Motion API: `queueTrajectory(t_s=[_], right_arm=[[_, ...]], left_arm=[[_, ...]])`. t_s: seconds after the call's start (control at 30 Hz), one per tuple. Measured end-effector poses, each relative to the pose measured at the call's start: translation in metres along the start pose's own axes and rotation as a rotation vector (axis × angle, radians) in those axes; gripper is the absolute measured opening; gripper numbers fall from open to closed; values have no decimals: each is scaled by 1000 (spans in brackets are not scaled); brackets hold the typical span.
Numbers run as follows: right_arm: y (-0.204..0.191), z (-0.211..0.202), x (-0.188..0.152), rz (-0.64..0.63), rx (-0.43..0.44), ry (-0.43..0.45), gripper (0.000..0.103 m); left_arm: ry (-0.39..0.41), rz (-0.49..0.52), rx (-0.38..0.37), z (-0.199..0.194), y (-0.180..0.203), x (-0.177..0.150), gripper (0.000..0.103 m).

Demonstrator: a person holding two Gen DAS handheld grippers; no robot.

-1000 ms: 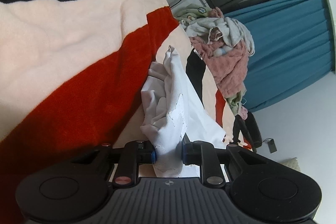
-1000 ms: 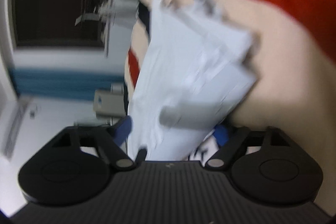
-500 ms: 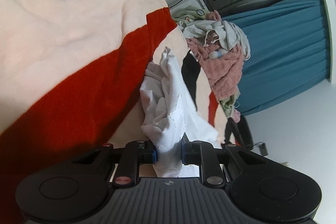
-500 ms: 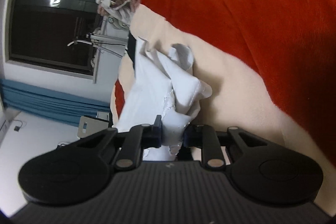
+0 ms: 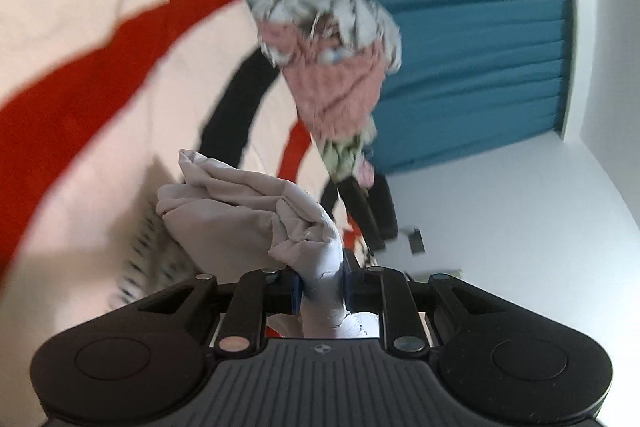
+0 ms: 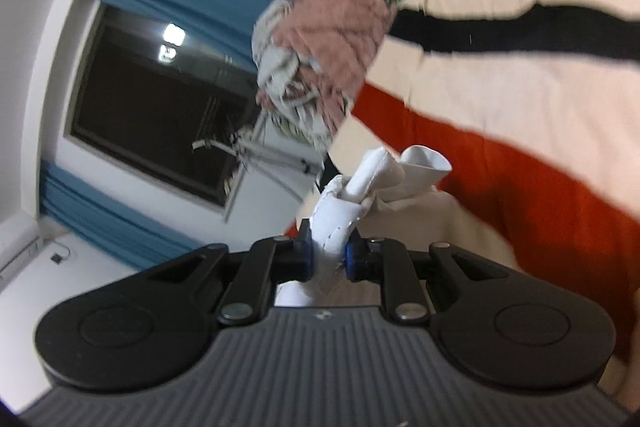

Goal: Fold clothes

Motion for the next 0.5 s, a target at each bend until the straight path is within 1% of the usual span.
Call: queueTrajectory(t_s=[0.1,0.2,0.27,0.33,0.37,0.43,0.5], right_arm=[[1,-1,40,6,-26,19,18],[3,-1,80,12,-52,38,18],[4,-2,106,16,-69,51,18],[4,1,134,16,-86,66,18],[4,11,150,3,-93,81,18],[3,30,182,-23,-106,111,18],[2,50,214,-48,-120,141,18]], left_arm=[[-100,-24,45,40,30,6,20],[-179,34,108,101,64,24,20],[-204,77,141,150,86,37,20],[-216,145,161,202,110,52,20],[-209,181,161,226,122,59,20],[-179,247,139,268,142,72,20],[-156,316,95,303,157,79,20]])
Point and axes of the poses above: each gripper's, at about its wrist camera, not at the fingertips, and z roughly the way its jaws point, y to its right, x to its top, the point moved 4 cm from there along z, roughly the way its jaws point, and after that the axes turned 2 degrees about -y, right-handed, at the moved point
